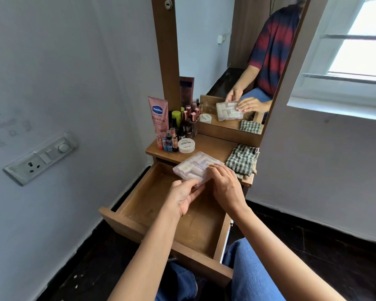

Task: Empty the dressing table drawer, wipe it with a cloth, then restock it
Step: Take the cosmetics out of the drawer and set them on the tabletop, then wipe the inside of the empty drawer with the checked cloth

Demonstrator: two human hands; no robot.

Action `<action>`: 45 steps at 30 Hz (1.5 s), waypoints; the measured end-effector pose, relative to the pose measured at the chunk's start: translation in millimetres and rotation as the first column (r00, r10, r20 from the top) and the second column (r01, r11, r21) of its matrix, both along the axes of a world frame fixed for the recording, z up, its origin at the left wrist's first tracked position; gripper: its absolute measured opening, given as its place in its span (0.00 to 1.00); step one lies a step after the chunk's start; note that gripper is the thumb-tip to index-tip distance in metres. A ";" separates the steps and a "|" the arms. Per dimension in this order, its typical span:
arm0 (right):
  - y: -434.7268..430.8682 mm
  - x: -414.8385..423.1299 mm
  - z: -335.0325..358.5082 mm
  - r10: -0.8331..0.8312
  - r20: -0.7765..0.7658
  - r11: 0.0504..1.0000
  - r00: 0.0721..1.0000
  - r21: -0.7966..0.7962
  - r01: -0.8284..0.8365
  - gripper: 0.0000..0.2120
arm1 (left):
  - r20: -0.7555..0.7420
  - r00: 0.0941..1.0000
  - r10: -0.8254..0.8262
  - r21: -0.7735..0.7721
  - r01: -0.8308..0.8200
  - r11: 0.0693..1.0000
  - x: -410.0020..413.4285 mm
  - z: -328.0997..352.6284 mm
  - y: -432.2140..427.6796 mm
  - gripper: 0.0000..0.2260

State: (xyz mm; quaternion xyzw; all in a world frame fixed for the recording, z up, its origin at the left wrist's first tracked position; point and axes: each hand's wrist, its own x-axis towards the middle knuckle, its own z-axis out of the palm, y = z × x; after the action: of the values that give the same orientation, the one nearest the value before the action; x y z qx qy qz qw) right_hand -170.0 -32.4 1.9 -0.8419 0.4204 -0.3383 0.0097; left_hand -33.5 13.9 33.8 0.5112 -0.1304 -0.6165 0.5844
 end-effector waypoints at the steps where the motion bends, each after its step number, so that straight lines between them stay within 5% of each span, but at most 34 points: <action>1: -1.7 -1.0 -2.4 -0.018 0.008 1.000 1.000 0.015 0.018 0.15 | 0.007 1.000 0.006 0.009 -0.006 1.000 -5.4 -2.2 -3.1 0.18; 6: -11.2 -13.6 -12.3 -0.142 -0.003 0.989 0.990 0.038 0.142 0.21 | 0.104 0.994 0.030 0.057 -0.036 0.998 -14.5 -16.4 -9.6 0.24; 11: -28.0 -38.7 -8.2 -0.261 -0.226 0.934 0.938 0.186 0.305 0.32 | 0.069 0.993 0.099 0.063 -0.103 0.993 -10.7 -19.4 -17.9 0.21; 18: -26.4 -41.5 7.2 -0.366 -0.236 0.887 0.900 0.205 0.414 0.32 | -0.014 0.994 0.106 0.043 -0.105 0.994 -13.9 -21.6 -23.0 0.21; 21: -23.2 -43.5 6.1 -0.403 -0.241 0.871 0.883 0.196 0.451 0.23 | -0.018 0.995 0.100 0.033 -0.099 0.994 -17.3 -22.1 -28.3 0.22; 27: -16.7 -49.4 -2.7 -0.487 -0.128 0.859 0.864 0.107 0.500 0.14 | 0.190 0.981 0.048 -0.008 -0.048 0.999 -29.7 -30.3 -45.7 0.19; 34: -15.3 -46.3 -10.8 -0.394 -0.160 0.860 0.905 0.284 0.425 0.19 | 0.783 0.622 -0.003 0.026 -0.028 0.999 -39.0 -45.7 -77.3 0.19; 38: -14.6 -49.2 -8.5 -0.367 -0.159 0.864 0.917 0.306 0.399 0.34 | 0.849 0.526 -0.048 0.049 0.012 0.999 -42.2 -37.2 -87.8 0.22; 45: -15.5 -52.9 -7.8 -0.370 -0.234 0.857 0.899 0.287 0.428 0.37 | 0.951 0.265 -0.160 0.172 -0.021 0.985 -43.9 -18.8 -99.0 0.29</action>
State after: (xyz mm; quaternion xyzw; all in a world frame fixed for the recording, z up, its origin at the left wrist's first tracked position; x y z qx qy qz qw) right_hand -222.9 -47.9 -5.9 -0.7480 0.6361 -0.1838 0.0447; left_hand -77.4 -85.2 15.0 0.8156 -0.4328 -0.2144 0.3186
